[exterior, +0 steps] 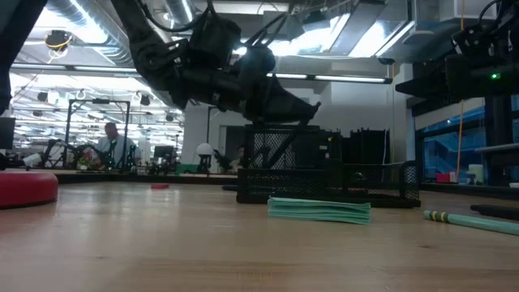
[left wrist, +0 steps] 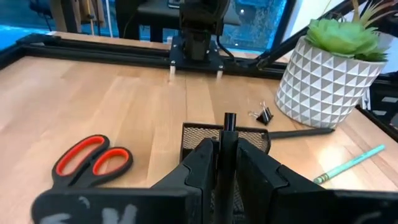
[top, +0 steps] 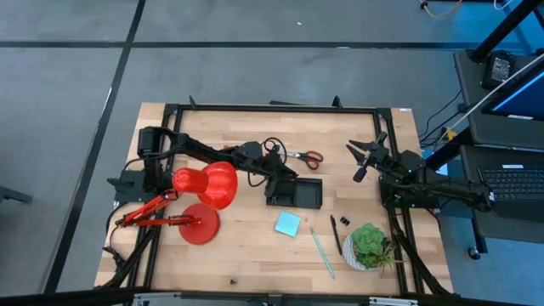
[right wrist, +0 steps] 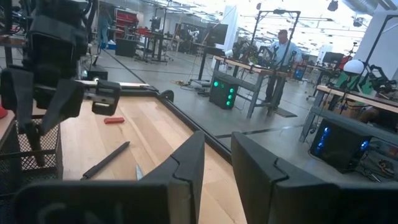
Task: Pick and place office supplies into organizer
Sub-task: Put the top left black pen into the black desk organizer, then put the light blue sticky notes into the black desk organizer
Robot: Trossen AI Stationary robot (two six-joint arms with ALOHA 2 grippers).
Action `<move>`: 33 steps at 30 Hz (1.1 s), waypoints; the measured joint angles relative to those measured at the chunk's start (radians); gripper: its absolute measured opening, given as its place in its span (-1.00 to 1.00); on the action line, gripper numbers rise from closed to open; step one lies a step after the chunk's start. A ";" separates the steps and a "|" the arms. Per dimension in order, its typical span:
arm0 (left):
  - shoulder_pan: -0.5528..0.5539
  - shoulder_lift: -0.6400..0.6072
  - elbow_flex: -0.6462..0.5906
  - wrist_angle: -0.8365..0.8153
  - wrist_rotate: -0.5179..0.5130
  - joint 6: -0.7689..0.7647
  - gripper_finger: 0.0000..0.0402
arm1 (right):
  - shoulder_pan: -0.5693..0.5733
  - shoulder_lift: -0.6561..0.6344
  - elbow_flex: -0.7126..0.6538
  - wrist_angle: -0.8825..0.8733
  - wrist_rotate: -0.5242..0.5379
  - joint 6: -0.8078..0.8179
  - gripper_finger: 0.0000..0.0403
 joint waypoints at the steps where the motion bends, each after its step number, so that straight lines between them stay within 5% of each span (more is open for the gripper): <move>1: 0.000 0.000 0.000 -0.005 0.000 0.000 -0.73 | 0.000 0.000 0.000 0.000 0.000 0.000 -0.58; 33: 0.002 -0.034 0.000 -0.029 0.009 0.101 -0.40 | 0.000 0.000 0.000 0.000 0.000 0.000 -0.58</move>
